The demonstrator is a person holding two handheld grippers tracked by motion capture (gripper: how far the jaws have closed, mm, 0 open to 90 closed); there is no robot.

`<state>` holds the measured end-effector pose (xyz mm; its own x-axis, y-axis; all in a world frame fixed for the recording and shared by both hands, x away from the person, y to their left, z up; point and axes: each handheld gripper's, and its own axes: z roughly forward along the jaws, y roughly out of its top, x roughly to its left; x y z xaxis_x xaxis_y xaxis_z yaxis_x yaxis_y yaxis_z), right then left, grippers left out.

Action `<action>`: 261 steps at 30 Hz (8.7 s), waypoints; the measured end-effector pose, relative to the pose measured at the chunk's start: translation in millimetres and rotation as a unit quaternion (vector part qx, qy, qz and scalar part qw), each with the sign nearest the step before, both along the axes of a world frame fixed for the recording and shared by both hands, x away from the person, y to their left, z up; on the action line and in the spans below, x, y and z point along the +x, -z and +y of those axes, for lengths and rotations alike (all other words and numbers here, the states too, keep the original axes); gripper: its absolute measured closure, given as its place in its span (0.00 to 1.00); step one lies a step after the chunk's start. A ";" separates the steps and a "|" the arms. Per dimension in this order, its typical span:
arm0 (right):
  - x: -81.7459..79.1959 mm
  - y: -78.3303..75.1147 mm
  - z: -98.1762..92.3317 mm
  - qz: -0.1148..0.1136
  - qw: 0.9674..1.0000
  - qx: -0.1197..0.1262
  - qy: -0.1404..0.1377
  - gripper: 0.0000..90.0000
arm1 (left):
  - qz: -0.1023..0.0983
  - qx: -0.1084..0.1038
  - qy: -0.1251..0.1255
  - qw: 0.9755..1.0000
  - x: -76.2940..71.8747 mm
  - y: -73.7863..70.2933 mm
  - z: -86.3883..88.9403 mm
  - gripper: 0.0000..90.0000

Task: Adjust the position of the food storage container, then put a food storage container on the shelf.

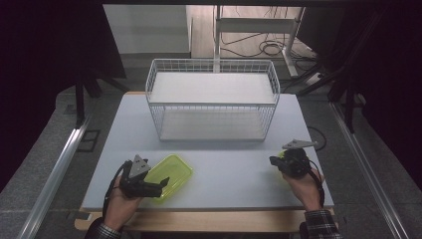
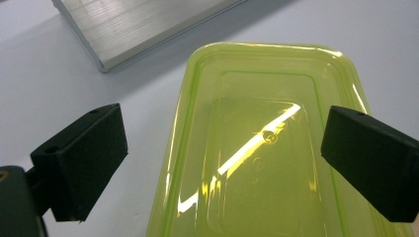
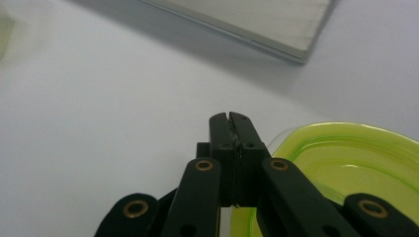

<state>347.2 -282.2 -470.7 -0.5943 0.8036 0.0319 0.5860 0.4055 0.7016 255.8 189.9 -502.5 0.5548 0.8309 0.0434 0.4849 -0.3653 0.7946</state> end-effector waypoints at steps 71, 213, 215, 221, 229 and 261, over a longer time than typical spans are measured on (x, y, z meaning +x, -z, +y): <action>-5.2 14.0 34.9 -0.015 0.999 0.018 -0.040 0.53 | 0.055 -0.029 -0.001 0.998 -3.9 13.4 27.6 0.99; 50.6 34.2 97.0 0.197 0.961 0.171 -0.088 0.76 | 0.021 0.027 0.089 0.995 -14.2 19.0 -24.2 0.03; 52.2 35.4 96.0 0.217 0.955 0.186 -0.083 0.82 | 0.020 0.028 0.090 0.995 -14.2 19.0 -24.2 0.03; 52.8 35.5 94.9 0.251 0.938 0.223 -0.086 0.89 | 0.019 0.030 0.090 0.995 -14.3 19.2 -24.4 0.03; 49.4 30.9 95.4 0.255 0.935 0.233 -0.082 0.89 | 0.017 0.027 0.087 0.996 -14.3 18.5 -23.5 0.03; 52.5 -21.1 68.8 0.194 0.928 0.315 -0.051 0.89 | 0.025 0.026 0.082 0.996 -12.3 19.9 -21.4 0.03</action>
